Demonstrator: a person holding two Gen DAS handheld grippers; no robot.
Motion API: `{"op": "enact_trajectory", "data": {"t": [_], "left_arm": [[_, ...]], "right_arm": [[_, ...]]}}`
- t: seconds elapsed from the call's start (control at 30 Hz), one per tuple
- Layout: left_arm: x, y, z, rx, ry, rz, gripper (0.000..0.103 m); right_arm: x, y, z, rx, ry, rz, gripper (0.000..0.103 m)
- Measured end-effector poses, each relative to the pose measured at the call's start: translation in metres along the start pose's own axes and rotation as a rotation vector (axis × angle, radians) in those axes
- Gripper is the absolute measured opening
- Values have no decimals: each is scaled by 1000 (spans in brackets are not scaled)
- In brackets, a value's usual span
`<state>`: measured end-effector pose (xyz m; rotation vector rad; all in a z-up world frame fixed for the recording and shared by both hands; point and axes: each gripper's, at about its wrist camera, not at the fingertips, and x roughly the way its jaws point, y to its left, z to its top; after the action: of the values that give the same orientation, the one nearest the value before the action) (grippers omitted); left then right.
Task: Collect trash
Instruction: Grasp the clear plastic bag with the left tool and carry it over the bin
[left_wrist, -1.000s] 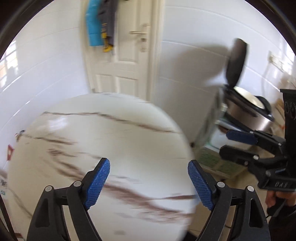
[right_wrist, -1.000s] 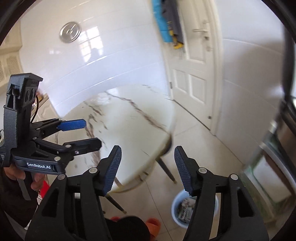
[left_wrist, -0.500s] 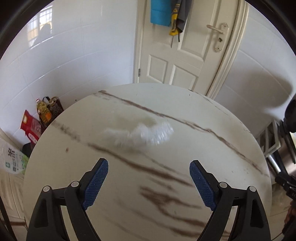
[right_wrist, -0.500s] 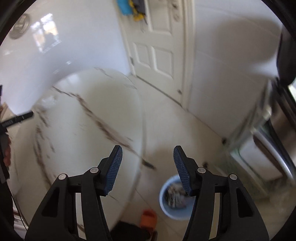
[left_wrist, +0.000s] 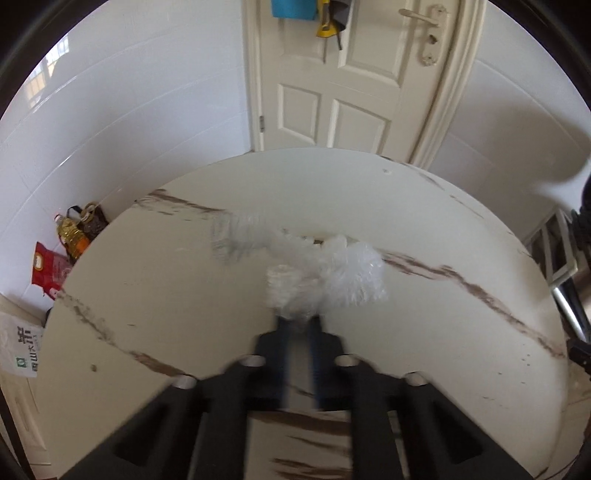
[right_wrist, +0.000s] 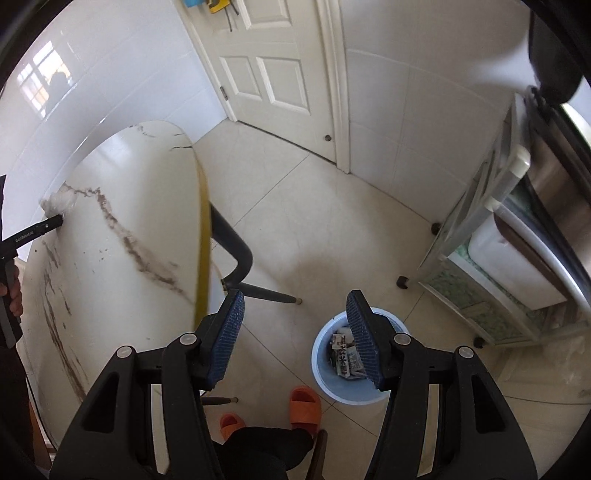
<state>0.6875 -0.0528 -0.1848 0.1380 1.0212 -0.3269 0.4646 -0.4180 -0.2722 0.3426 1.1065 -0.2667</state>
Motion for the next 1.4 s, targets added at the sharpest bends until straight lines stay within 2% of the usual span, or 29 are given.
{"op": "enact_trajectory", "data": {"t": [0.1, 0.27, 0.4, 0.63, 0.77, 0.83, 0.93, 1.03, 1.13, 1.27, 1.4], "left_arm": [[-3, -14, -10, 41, -34, 18, 2], [-23, -35, -44, 55, -47, -43, 2], [-57, -79, -72, 129, -64, -107, 2], [-105, -201, -115, 249, -120, -253, 2], [-102, -267, -140, 287, -87, -336, 2], [-85, -299, -150, 307, -51, -362, 2], [-37, -333, -153, 342, 18, -364, 2], [31, -361, -162, 387, 86, -309, 2], [110, -373, -169, 390, 212, -306, 2], [207, -383, -180, 425, 342, -238, 2], [294, -385, -199, 467, 503, -236, 2]], "right_arm": [[-1, -15, -11, 17, -29, 0, 55], [-2, -36, -36, 14, -82, 12, 55], [2, -54, -66, 20, -105, 32, 55], [9, -104, -123, 81, -125, 67, 55], [23, -143, -154, 160, -107, 74, 55], [36, -166, -169, 212, -85, 87, 56], [59, -195, -187, 275, -51, 85, 57], [86, -219, -199, 328, -22, 89, 57], [123, -242, -211, 381, 23, 86, 57], [179, -267, -227, 452, 94, 75, 57], [236, -277, -240, 491, 162, 73, 56]]}}
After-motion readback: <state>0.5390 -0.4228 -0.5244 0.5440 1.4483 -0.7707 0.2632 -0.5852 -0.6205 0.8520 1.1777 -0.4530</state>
